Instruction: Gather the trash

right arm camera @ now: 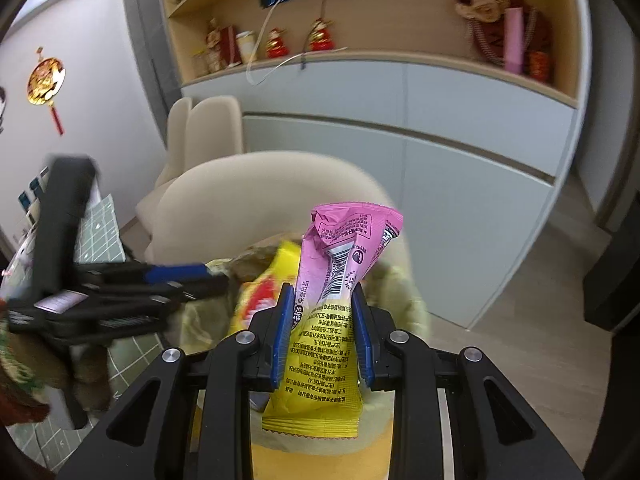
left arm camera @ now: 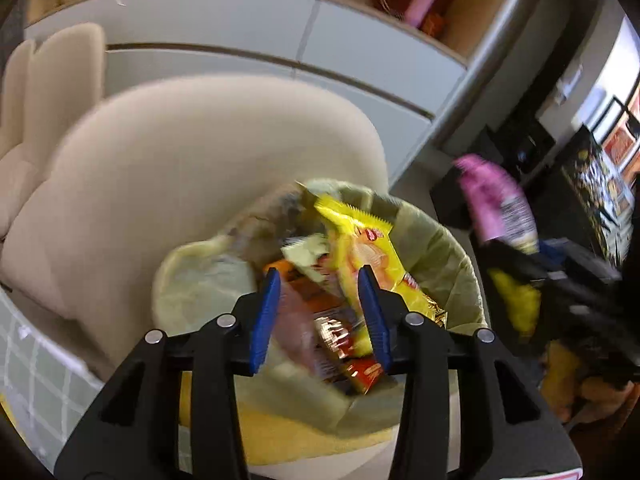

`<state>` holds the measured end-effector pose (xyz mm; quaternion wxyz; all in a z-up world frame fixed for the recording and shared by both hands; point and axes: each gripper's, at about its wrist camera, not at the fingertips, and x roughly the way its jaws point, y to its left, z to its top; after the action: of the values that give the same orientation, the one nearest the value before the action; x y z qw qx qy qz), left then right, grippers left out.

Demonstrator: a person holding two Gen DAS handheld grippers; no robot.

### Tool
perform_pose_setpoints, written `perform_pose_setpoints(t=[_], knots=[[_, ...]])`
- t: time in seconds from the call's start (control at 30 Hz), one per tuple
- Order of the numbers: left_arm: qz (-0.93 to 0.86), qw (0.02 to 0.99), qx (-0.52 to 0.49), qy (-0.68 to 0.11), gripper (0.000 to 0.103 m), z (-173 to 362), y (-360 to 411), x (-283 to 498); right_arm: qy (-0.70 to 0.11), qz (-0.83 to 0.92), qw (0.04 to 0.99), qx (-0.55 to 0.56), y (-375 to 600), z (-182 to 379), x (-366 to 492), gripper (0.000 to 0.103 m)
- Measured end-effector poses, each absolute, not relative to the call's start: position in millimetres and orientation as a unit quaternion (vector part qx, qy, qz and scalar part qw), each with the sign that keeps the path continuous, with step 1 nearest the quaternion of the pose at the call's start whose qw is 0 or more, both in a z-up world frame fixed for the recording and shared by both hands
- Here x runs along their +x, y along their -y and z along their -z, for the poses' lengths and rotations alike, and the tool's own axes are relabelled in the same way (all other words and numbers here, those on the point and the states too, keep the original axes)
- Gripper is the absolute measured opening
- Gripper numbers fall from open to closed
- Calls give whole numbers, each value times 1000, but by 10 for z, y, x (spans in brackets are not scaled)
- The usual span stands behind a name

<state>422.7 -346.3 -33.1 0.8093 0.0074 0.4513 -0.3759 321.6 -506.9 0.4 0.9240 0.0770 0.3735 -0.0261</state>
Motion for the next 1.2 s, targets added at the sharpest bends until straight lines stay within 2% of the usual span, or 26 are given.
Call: perform_pose_setpoints(t=[0.17, 0.3, 0.4, 0.6, 0.67, 0.73, 0.8, 0.93, 1.07, 1.2], knots=[[335, 842, -41, -421, 47, 45, 2711, 3927, -387, -9, 919, 71, 4833, 180, 3573, 27], [277, 865, -58, -413, 49, -18, 2148, 3616, -442, -29, 893, 81, 4789, 493, 3877, 27], [228, 875, -81, -419, 49, 2, 1808, 3449, -494, -43, 865, 75, 4770, 787, 3980, 27], [168, 878, -109, -434, 49, 204, 1462, 3257, -533, -62, 843, 44, 4797, 905, 3953, 27], [149, 884, -109, -430, 49, 248, 1365, 3128, -526, -65, 846, 47, 4809, 899, 3913, 28], [136, 885, -107, -432, 50, 284, 1275, 3044, -521, -62, 849, 60, 4810, 881, 3873, 36], [127, 885, -108, -435, 61, 290, 1174, 2941, -513, -63, 853, 69, 4803, 832, 3795, 49], [106, 895, -96, -422, 74, 226, 1021, 2742, -467, -56, 881, 53, 4689, 566, 3495, 61], [87, 910, -72, -400, 83, 119, 921, 2501, -416, -50, 907, 46, 4549, 260, 3089, 63], [73, 925, -49, -370, 84, -23, 805, 2148, -363, -55, 929, 53, 4363, -16, 2583, 63]])
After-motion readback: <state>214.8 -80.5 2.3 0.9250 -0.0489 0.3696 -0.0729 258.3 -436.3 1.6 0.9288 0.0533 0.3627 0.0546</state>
